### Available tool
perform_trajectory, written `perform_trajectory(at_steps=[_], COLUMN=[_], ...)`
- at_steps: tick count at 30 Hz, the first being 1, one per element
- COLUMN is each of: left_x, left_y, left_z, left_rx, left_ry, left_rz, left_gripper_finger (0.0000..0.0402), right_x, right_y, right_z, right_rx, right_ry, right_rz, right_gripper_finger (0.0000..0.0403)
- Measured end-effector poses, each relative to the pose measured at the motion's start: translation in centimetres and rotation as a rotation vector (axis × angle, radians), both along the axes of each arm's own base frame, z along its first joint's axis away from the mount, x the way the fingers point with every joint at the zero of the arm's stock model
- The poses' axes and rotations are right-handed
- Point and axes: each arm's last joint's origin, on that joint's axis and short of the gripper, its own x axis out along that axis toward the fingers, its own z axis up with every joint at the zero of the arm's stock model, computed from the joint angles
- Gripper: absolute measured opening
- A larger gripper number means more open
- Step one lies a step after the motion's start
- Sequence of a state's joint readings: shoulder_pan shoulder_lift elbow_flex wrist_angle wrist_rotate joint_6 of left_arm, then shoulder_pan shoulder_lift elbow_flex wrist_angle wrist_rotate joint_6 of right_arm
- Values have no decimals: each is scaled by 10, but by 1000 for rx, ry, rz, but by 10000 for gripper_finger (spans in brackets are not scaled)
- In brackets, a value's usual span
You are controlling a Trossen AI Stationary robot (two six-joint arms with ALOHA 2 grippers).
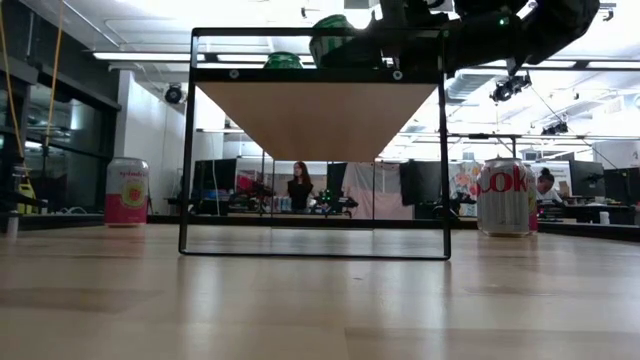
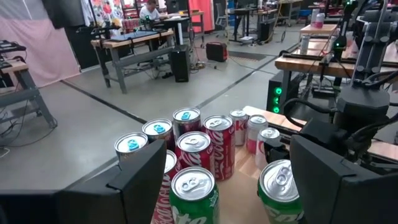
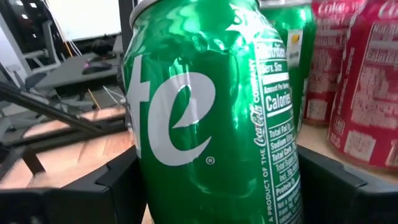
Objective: Place canned beverage on shelf
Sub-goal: Put the top green soda can on the shelf
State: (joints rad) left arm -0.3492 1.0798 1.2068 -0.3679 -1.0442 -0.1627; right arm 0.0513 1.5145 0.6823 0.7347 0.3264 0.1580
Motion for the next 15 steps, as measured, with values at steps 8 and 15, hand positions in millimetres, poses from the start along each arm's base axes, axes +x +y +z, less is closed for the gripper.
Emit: perform_trajectory(at_steps=[8, 15], left_x=[0, 0], left_y=[1, 0], left_z=[0, -1], left_rx=[2, 3], left_ry=[5, 7], left_rz=[2, 2], left_gripper_finger=[271, 271], right_x=[-1, -1], right_y=[0, 1], right_z=[-4, -9], right_rx=[10, 71], right_ry=[52, 85], right_rz=[-4, 20], right_gripper_finger=[349, 357])
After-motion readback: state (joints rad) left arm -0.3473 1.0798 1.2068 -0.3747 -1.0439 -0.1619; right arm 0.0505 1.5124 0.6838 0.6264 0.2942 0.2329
